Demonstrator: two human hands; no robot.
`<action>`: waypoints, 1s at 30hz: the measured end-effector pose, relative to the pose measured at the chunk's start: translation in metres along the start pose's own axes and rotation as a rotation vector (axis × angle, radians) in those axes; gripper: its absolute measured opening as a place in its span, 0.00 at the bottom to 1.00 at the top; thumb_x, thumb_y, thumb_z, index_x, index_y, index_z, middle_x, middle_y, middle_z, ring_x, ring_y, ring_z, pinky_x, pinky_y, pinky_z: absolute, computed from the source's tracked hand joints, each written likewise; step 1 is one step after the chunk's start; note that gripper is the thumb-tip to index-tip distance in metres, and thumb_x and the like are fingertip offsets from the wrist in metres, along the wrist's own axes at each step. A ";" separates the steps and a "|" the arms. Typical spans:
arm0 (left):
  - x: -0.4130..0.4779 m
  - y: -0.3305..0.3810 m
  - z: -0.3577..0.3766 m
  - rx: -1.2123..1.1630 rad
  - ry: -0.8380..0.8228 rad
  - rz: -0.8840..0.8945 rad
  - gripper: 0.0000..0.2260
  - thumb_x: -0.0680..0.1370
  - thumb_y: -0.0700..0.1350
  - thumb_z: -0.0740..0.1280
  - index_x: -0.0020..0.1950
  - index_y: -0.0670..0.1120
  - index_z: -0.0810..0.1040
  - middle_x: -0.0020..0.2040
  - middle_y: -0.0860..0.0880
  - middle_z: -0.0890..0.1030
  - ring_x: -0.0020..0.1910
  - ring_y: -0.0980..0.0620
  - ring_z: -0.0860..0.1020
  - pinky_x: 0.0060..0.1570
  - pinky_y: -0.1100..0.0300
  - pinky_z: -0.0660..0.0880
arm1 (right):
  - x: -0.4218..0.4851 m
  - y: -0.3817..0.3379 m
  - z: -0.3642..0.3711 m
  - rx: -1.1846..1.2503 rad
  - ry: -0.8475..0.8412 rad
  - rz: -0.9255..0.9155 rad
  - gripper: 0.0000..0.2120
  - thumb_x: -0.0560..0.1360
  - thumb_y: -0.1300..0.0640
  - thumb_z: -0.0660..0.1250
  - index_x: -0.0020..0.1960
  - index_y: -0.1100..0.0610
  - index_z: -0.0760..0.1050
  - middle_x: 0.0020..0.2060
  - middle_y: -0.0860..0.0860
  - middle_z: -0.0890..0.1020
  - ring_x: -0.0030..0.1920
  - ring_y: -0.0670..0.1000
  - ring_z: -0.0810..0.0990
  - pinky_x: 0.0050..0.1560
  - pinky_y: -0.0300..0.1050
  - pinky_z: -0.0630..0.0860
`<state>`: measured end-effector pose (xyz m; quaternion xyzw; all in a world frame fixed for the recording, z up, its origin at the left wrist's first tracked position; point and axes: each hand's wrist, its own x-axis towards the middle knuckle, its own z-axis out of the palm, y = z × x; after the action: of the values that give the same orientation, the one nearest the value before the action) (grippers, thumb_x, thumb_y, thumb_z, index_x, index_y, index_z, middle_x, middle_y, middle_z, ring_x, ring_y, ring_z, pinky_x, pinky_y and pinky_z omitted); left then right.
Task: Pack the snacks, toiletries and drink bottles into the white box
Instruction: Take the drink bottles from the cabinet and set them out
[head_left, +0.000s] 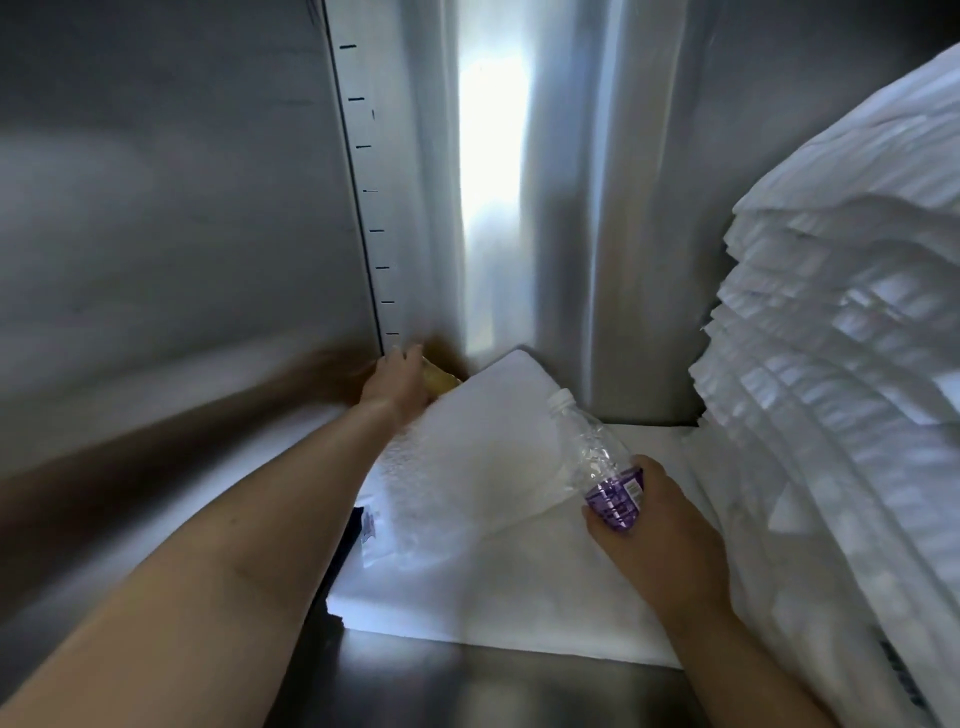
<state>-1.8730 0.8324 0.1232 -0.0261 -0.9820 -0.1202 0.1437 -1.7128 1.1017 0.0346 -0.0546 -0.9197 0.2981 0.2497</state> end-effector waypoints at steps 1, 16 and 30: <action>-0.001 0.003 -0.002 0.025 0.032 0.029 0.30 0.74 0.44 0.69 0.72 0.44 0.60 0.68 0.39 0.65 0.66 0.40 0.64 0.60 0.48 0.69 | 0.000 0.000 0.000 0.003 -0.003 -0.002 0.24 0.65 0.35 0.68 0.55 0.42 0.65 0.41 0.40 0.74 0.36 0.43 0.72 0.32 0.35 0.65; -0.114 0.066 -0.105 -0.476 0.532 0.175 0.28 0.66 0.42 0.76 0.63 0.46 0.70 0.60 0.45 0.70 0.55 0.49 0.72 0.53 0.66 0.67 | -0.011 0.002 -0.002 0.010 0.049 -0.115 0.26 0.66 0.39 0.71 0.57 0.50 0.68 0.44 0.48 0.78 0.41 0.51 0.78 0.33 0.41 0.71; -0.375 0.051 -0.114 -0.349 0.503 -0.072 0.30 0.64 0.42 0.78 0.63 0.50 0.72 0.57 0.52 0.68 0.54 0.52 0.73 0.52 0.70 0.65 | -0.051 -0.004 -0.014 -0.162 -0.044 -0.540 0.33 0.66 0.46 0.75 0.65 0.56 0.68 0.50 0.58 0.78 0.47 0.60 0.78 0.41 0.48 0.75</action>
<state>-1.4783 0.8478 0.1325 0.0152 -0.8803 -0.2949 0.3713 -1.6612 1.0932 0.0253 0.1791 -0.9270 0.1475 0.2948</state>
